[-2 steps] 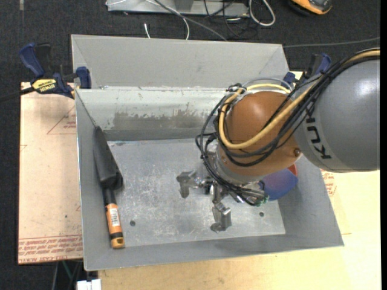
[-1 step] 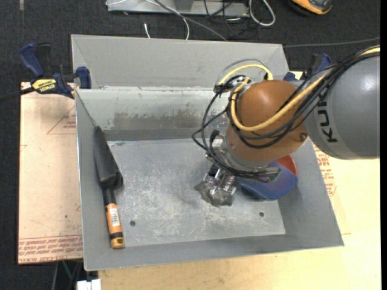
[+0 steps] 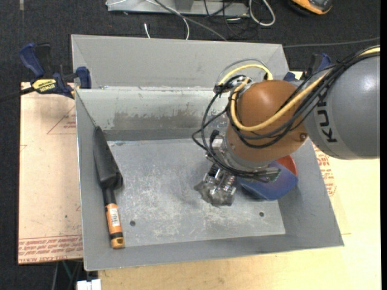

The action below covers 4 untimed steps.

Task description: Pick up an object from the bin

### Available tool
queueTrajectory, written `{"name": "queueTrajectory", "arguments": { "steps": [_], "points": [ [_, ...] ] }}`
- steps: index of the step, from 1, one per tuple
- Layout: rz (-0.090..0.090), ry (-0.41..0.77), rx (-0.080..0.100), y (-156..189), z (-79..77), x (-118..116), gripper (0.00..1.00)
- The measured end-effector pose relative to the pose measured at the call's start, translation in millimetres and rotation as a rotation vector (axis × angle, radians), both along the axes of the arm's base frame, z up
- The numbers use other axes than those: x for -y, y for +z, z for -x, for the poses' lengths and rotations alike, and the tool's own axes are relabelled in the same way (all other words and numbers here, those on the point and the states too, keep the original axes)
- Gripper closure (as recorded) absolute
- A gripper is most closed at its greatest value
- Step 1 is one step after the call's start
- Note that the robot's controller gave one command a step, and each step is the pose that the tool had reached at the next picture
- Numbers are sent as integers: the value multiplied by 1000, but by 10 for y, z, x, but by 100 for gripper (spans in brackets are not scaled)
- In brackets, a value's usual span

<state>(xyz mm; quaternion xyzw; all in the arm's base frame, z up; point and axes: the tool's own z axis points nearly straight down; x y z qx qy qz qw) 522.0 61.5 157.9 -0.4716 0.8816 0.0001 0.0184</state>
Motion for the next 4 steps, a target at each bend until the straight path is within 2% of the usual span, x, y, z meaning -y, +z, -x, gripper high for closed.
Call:
{"name": "queueTrajectory", "arguments": {
  "steps": [1,2,3,4],
  "points": [
    [4,173,3,38,77,471,100],
    [4,201,3,4,339,-67,100],
    [0,240,6,89,315,-196,100],
    [-10,-81,-5,-645,72,-511,100]
  ]
}}
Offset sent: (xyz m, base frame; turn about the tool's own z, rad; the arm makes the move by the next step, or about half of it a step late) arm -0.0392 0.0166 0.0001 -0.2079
